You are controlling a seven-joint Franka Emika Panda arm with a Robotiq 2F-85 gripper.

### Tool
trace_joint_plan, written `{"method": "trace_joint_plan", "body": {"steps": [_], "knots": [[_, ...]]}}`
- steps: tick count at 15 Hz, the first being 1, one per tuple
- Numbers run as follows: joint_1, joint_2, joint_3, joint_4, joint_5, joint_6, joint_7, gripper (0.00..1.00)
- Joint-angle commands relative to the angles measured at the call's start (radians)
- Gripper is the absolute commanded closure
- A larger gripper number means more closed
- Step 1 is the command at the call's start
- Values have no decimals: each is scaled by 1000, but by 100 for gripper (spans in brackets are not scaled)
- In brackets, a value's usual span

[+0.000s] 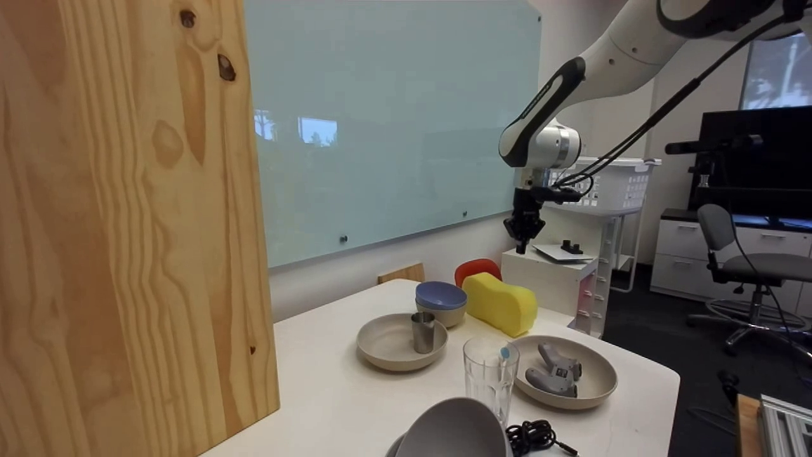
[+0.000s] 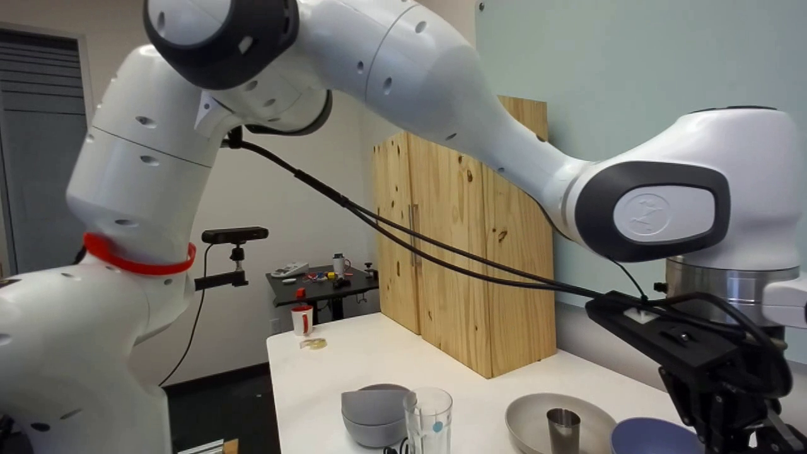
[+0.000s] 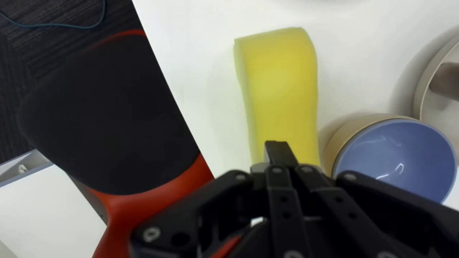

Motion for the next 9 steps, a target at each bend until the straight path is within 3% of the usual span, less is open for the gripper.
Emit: {"method": "trace_joint_plan", "body": {"steps": [1,9], "knots": [[-26,114,53,147,39,-58,-37,100],[-47,233,109,285,68,-127,-36,100]]}}
